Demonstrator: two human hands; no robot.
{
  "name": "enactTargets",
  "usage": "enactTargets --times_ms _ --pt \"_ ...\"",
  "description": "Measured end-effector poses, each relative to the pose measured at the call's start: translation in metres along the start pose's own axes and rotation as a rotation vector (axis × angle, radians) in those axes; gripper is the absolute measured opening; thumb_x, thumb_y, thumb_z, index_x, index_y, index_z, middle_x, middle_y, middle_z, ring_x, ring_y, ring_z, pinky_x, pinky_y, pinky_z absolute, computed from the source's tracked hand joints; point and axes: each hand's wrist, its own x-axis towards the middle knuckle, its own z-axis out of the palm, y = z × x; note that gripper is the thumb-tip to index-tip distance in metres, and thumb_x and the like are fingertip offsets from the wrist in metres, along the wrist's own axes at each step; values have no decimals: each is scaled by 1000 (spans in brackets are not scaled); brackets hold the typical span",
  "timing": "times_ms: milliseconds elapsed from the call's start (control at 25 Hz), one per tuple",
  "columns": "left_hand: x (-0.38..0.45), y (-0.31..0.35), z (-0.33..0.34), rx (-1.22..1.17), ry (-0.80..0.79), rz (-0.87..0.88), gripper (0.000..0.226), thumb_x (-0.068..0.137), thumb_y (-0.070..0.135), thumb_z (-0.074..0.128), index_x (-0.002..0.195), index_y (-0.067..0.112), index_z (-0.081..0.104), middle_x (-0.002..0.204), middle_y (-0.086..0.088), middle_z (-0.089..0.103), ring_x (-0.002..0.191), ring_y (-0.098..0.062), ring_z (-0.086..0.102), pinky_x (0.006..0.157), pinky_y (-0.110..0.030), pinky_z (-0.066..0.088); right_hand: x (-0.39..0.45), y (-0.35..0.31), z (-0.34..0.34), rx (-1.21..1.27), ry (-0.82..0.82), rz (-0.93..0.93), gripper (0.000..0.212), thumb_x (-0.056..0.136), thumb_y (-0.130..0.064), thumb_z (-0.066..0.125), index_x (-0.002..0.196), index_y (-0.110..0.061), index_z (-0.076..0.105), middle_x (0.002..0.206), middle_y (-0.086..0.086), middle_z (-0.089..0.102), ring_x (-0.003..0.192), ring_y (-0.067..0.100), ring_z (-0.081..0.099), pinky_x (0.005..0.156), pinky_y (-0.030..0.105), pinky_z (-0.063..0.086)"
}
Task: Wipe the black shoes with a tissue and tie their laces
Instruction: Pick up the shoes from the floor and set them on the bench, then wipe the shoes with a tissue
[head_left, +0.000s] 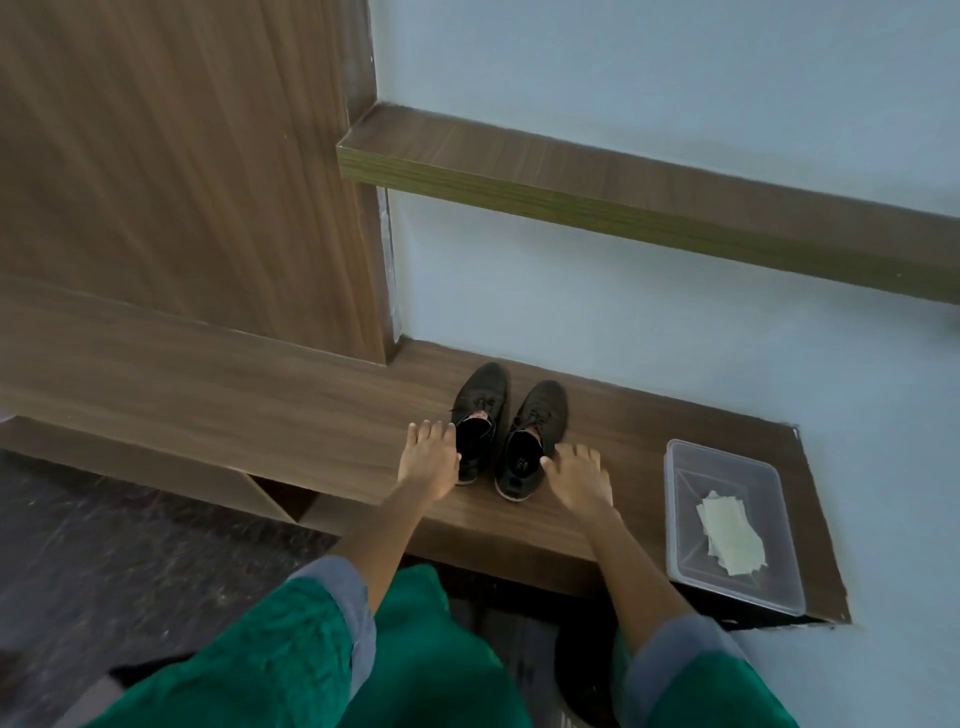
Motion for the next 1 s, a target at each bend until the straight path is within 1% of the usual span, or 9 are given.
enactTargets --times_ms 160,240,360,440,600,720,840,920,1000 --pt "32 -5 14 -31 91 47 53 97 26 39 144 6 23 147 -14 33 140 -30 23 118 -45 13 27 12 15 57 111 10 45 99 -37 37 138 -15 40 142 9 42 133 28 32 105 44 34" --pt "44 2 29 -99 125 105 51 97 25 38 144 9 24 149 -11 31 142 -27 20 119 -43 10 42 14 32 103 148 17 43 99 -36 38 137 -16 42 140 9 44 132 27 34 103 43 36" --pt "65 16 59 -215 263 213 49 99 26 35 145 12 26 151 -7 31 143 -22 19 119 -37 6 74 12 58 222 250 34 40 99 -33 39 134 -16 45 136 8 48 129 26 37 100 41 39" --pt "82 21 86 -298 366 268 47 99 27 34 144 12 30 150 -8 33 143 -22 22 118 -33 4 102 7 81 305 361 35 38 99 -32 38 133 -18 46 135 6 50 127 24 39 97 39 40" --pt "87 29 107 -396 521 354 49 96 32 29 138 10 41 144 -10 43 139 -24 32 113 -30 10 118 -2 100 507 531 29 35 99 -35 37 128 -21 50 129 0 56 120 18 49 93 35 43" --pt "98 27 128 -433 546 426 45 97 25 39 139 9 38 146 -9 41 140 -22 30 113 -27 9 123 -2 125 536 633 -42 32 99 -33 39 124 -22 54 126 -4 59 118 14 52 92 32 45" --pt "85 31 135 -436 586 529 44 96 18 43 138 7 41 142 -11 45 137 -24 35 114 -28 15 110 0 139 581 691 -110 29 99 -29 40 121 -21 57 123 -3 60 115 13 51 94 30 44" --pt "84 34 133 -451 574 531 43 95 17 44 137 6 42 140 -12 47 135 -24 37 115 -30 18 108 0 134 668 682 -91 27 99 -28 40 117 -20 58 119 -2 60 111 11 52 90 24 41" --pt "67 39 130 -466 561 541 43 96 17 43 137 6 42 141 -12 46 135 -23 37 116 -32 21 91 3 131 690 692 -67 27 98 -27 41 115 -17 59 117 0 61 109 12 54 88 23 41"
